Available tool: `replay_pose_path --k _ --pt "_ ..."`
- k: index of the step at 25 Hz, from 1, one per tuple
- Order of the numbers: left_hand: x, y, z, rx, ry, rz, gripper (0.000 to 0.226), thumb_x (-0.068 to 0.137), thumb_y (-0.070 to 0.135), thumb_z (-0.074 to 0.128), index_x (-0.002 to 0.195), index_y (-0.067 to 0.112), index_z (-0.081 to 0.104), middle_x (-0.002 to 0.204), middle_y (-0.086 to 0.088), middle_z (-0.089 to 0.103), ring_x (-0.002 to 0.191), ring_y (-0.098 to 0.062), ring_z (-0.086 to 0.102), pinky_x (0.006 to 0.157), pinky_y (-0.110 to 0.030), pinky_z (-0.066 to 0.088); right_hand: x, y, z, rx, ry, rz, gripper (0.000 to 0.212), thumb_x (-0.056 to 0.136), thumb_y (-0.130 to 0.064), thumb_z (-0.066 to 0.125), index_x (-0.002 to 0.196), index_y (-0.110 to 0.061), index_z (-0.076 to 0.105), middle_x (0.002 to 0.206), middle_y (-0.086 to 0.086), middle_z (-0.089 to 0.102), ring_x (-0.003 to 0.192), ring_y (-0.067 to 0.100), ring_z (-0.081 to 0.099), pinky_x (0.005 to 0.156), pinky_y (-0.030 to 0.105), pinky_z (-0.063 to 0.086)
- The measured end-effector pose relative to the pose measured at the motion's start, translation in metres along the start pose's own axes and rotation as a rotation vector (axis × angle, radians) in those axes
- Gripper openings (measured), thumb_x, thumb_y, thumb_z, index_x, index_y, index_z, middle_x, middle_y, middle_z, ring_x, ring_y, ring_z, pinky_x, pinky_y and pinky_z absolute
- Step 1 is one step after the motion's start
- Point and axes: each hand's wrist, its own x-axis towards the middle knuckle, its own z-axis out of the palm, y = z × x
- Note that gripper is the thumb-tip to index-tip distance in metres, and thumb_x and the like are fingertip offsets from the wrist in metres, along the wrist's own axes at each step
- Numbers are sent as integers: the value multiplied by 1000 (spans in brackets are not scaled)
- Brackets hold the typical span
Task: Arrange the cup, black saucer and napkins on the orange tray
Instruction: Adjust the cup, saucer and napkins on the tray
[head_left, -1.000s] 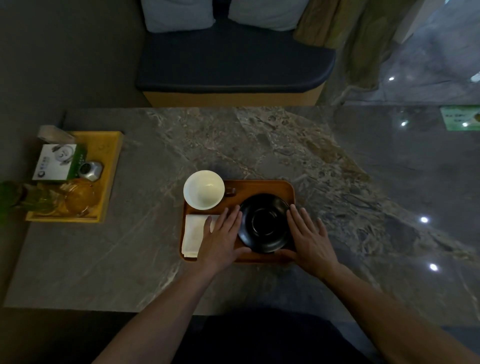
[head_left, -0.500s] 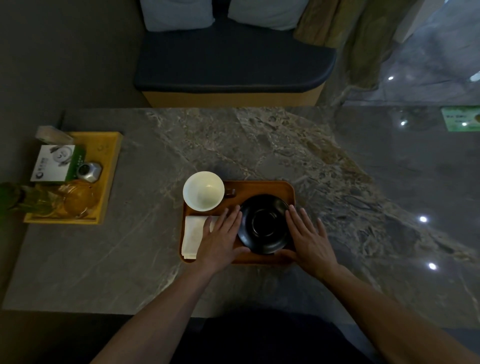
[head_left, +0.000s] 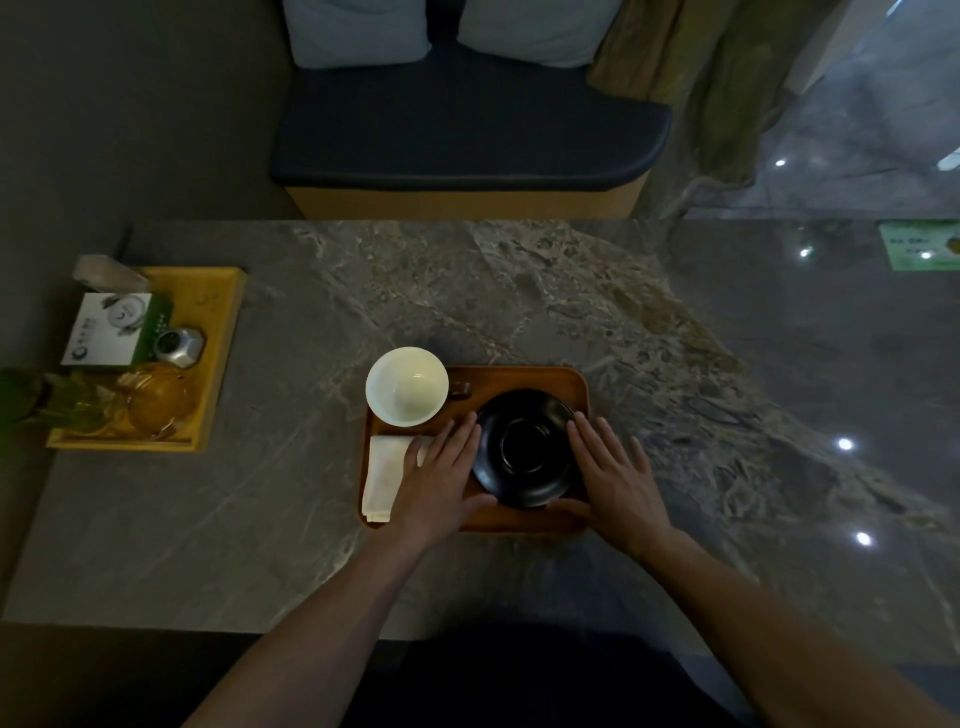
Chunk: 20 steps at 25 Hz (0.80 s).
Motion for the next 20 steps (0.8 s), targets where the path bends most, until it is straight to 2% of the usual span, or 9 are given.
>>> replay_pose_path --k 6,16,20 --pt "0 -1 -4 3 -28 17 93 88 60 52 155 27 -3 162 10 -13 149 -13 -11 120 -43 0 -5 -4 7 30 19 31 104 76 -82 31 152 -23 -7 160 -4 -11 147 22 -8 117 53 5" --pt "-1 3 -3 -16 -38 0 94 89 57 54 155 27 -4 162 11 -14 149 -13 -12 121 -45 1 -5 -5 4 -6 -2 38 105 74 -84 27 151 -24 -11 158 -6 -19 145 20 -16 117 53 2" --pt "-2 3 -3 -17 -37 5 92 89 56 55 155 26 -3 162 10 -13 149 -14 -11 120 -45 0 -6 -7 4 -6 5 45 104 74 -82 26 152 -22 -8 158 -4 -15 147 22 -11 117 55 4"
